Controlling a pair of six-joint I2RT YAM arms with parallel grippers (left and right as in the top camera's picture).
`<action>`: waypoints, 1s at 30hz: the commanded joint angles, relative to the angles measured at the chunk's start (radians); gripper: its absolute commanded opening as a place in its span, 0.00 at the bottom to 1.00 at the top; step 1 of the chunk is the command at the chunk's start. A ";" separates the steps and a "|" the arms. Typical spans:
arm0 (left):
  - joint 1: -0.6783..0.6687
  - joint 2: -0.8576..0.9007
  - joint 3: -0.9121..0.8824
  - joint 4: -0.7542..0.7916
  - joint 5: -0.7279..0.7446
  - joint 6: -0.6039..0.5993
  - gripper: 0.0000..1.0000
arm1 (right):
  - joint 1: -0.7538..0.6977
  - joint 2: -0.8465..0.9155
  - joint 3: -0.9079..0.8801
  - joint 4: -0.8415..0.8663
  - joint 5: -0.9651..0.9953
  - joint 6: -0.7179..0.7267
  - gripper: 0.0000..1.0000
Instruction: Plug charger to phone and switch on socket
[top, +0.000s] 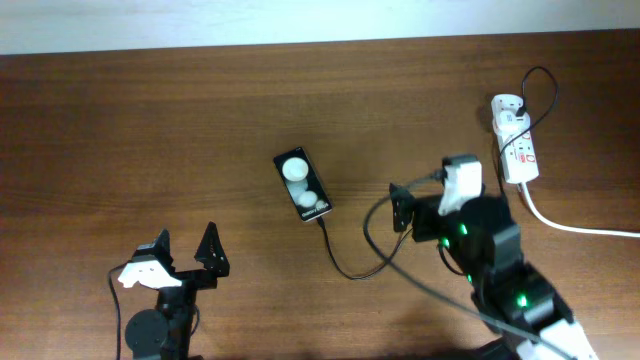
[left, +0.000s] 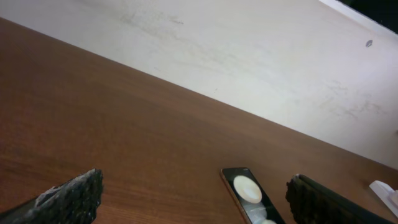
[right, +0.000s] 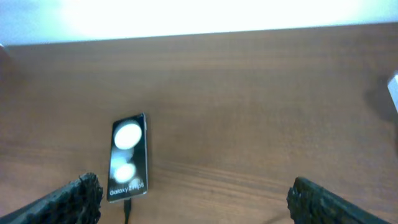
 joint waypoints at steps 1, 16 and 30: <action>0.004 -0.006 -0.006 -0.002 0.003 0.019 0.99 | 0.003 -0.198 -0.232 0.132 0.007 -0.010 0.99; 0.004 -0.006 -0.006 -0.002 0.003 0.019 0.99 | -0.104 -0.797 -0.614 0.229 -0.054 -0.010 0.99; 0.004 -0.006 -0.006 -0.002 0.003 0.019 0.99 | -0.147 -0.795 -0.614 0.200 -0.110 -0.111 0.99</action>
